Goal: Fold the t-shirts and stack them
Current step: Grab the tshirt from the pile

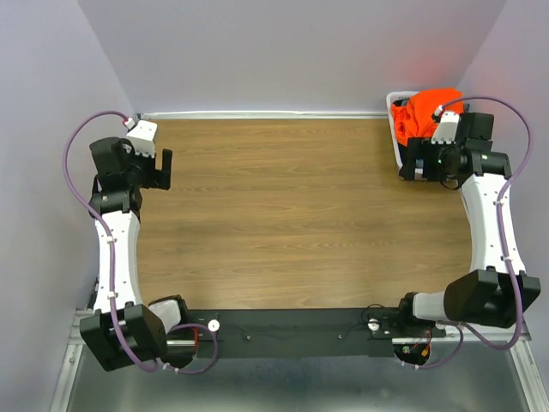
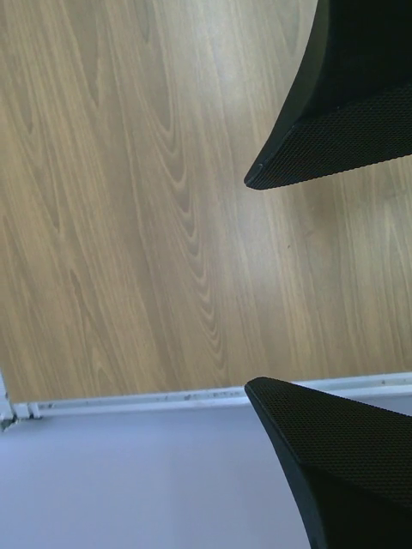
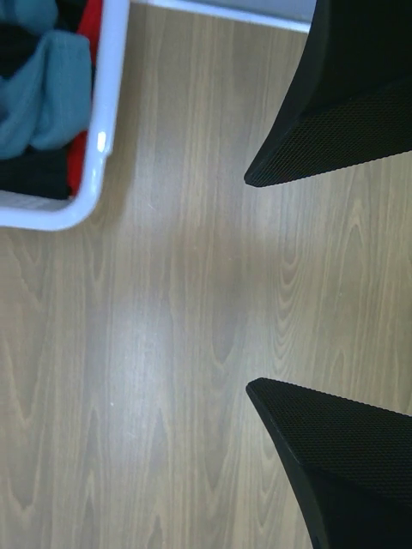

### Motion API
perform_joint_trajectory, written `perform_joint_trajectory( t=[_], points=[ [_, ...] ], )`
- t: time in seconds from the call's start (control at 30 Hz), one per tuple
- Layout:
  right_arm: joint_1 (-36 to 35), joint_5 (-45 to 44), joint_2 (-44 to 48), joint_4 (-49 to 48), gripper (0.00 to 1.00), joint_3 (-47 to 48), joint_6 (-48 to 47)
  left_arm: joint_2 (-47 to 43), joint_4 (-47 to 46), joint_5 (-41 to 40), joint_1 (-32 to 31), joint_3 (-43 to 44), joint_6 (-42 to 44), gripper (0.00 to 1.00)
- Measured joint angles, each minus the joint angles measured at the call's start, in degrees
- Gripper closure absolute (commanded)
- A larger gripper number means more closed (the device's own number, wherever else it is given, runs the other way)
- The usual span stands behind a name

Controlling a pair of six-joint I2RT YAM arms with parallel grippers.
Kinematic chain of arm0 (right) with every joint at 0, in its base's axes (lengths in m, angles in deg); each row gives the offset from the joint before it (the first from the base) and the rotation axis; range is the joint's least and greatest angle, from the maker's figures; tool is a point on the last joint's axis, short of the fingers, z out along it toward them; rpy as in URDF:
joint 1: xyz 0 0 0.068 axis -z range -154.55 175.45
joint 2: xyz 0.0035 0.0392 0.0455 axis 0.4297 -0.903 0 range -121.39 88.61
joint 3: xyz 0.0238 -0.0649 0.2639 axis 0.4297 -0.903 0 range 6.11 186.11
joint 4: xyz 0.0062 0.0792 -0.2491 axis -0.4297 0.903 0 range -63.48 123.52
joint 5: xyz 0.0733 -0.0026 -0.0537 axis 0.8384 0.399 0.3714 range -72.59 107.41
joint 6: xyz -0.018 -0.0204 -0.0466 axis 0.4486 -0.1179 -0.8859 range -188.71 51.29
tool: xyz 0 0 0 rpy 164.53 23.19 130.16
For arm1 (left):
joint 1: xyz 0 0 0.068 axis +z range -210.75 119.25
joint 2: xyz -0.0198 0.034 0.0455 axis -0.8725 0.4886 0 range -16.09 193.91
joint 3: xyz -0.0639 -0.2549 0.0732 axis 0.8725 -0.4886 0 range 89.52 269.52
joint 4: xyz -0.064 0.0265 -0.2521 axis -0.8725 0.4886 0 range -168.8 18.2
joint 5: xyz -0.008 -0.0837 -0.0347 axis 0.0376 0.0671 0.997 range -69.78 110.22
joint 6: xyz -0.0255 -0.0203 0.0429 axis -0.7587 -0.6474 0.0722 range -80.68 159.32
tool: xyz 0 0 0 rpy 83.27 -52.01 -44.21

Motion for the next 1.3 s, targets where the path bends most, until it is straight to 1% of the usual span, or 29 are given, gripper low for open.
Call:
perform_joint_trajectory(
  t=[0.1, 0.23, 0.37, 0.5, 0.77, 0.97, 1.1, 1.3],
  points=[
    [0.0, -1.9, -1.49, 0.22, 0.0, 3.04, 0.04, 0.68, -0.04, -2.67, 0.0, 2.56, -0.11, 0.02],
    [0.0, -4.59, -5.86, 0.63, 0.0, 10.4, 0.5, 1.7, -0.81, -5.81, 0.0, 6.73, -0.46, 0.02],
    [0.02, -6.69, -11.39, 1.05, 0.0, 18.18, 0.39, 2.12, -1.6, -7.43, 0.02, 8.28, -0.9, 0.02],
    [1.05, -6.99, -18.25, 1.44, 0.0, 24.92, 0.04, 3.08, -1.46, -7.39, 0.0, 8.79, -0.92, 0.02],
    [7.98, -4.31, -34.16, 1.6, 0.0, 42.56, 0.09, 3.23, -1.07, -4.24, 0.02, 9.31, -0.94, 0.02],
    [8.83, -1.42, -44.33, 1.29, 0.0, 52.04, 0.31, 3.19, -1.25, -3.08, 0.0, 8.79, -0.96, 0.01],
    [8.81, -0.07, -50.64, 0.72, 0.0, 56.41, 1.03, 3.28, -1.62, -3.1, 0.0, 6.54, -0.94, 0.01],
    [8.81, 1.2, -55.63, 0.09, 0.0, 56.81, 1.79, 3.91, -1.64, -3.1, 0.0, 5.57, -0.98, 0.02]
  ],
)
